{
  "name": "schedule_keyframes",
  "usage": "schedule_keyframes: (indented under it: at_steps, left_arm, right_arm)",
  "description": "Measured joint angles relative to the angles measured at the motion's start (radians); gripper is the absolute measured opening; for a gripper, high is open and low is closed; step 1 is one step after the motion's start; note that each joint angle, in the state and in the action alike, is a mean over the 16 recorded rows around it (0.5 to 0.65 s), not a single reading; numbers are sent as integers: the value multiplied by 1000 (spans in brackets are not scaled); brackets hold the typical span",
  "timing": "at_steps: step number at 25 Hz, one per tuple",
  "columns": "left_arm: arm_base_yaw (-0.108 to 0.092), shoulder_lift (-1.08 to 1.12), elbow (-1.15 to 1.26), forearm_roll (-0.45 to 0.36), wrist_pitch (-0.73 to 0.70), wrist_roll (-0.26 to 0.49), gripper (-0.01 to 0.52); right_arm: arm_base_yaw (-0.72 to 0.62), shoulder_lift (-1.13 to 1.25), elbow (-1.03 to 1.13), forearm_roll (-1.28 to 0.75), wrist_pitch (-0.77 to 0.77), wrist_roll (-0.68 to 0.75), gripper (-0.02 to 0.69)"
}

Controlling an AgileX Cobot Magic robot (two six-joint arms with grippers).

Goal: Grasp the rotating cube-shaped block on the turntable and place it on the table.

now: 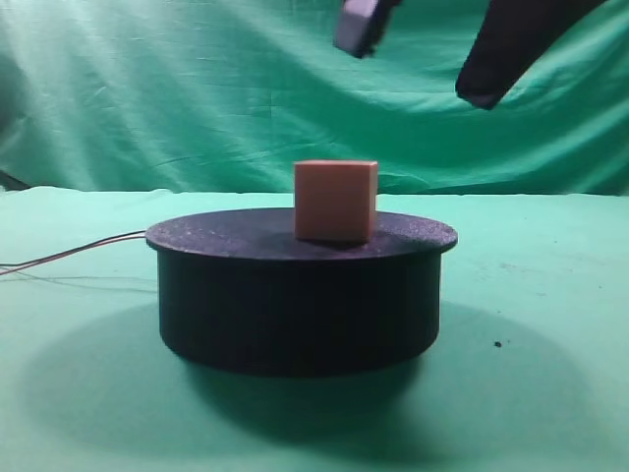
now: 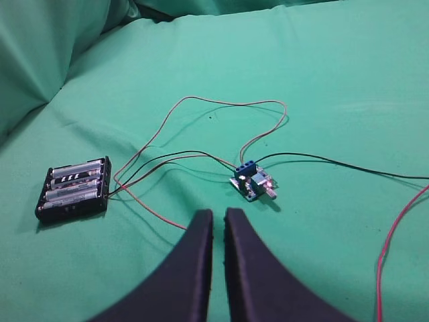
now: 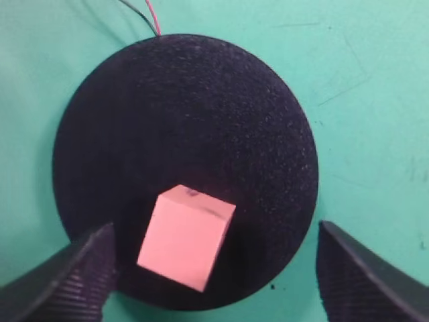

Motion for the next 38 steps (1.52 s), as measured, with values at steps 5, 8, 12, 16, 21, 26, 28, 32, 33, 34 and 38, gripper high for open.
schedule_keyframes:
  at_steps: [5,8,12,16,21,26,28,32,33,34,38]
  left_arm:
    - [0,0,0,0,0,0,0]
    - [0,0,0,0,0,0,0]
    - [0,0,0,0,0,0,0]
    - [0,0,0,0,0,0,0]
    - [0,0,0,0,0,0,0]
    - [0,0,0,0,0,0,0]
    - [0,0,0,0,0,0,0]
    - [0,0,0,0,0,0,0]
    - [0,0,0,0,0,0,0]
    - [0,0,0,0,0,0,0]
    - [0,0,0,0,0,0,0]
  right_arm:
    - [0,53,-23,-4,4,-30,459]
    - [0,68,-38,-28,17,-32,385]
    - [-11,55,-57,-92,49,1,298]
    - [-38,16,-48,-165,82,54,235]
    - [-75,-24,9,-226,85,118,228]
    - [-109,-34,93,-216,34,131,250]
    - [-116,-26,125,-197,6,124,282]
    - [-118,-7,165,-162,-42,114,369]
    - [-118,-6,168,-157,-48,114,390]
    - [-118,-6,169,-155,-50,115,406]
    - [-118,-40,157,-174,-28,133,426]
